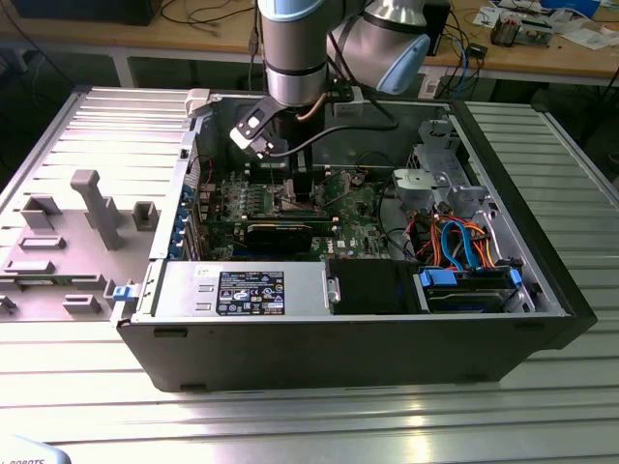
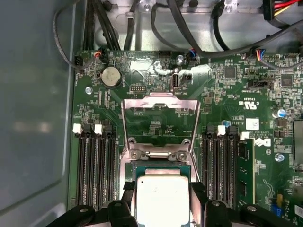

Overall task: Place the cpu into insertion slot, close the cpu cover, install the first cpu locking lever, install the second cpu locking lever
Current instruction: 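Place the cpu into insertion slot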

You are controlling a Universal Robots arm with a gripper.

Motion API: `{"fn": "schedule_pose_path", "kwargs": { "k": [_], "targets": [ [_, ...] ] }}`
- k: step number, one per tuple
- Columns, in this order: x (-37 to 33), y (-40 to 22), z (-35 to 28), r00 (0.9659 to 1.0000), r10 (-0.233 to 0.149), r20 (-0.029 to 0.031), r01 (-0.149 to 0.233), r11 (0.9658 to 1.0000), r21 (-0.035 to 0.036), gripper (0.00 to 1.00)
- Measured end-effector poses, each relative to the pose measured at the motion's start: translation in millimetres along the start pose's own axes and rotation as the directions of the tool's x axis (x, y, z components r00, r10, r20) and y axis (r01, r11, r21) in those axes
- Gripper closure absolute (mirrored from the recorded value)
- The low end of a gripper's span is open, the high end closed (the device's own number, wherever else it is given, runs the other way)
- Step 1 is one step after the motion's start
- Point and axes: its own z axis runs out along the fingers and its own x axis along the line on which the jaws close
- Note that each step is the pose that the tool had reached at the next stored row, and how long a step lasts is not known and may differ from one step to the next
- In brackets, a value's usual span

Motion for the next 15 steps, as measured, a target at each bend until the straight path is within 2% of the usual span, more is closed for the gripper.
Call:
{"fn": "schedule_pose_path", "kwargs": {
  "k": [5, 11, 15],
  "targets": [
    [1.6, -0.8, 8.1, 1.0, 0.004, -0.0008, -0.004, 1.0, -0.0001, 0.46],
    [1.5, -4.6, 19.0, 0.9999, 0.01, -0.0007, -0.01, 0.9999, -0.0003, 0.46],
    [1.2, -5.2, 23.2, 1.0, 0.009, -0.0009, -0.009, 1.0, -0.0001, 0.46]
  ]
}}
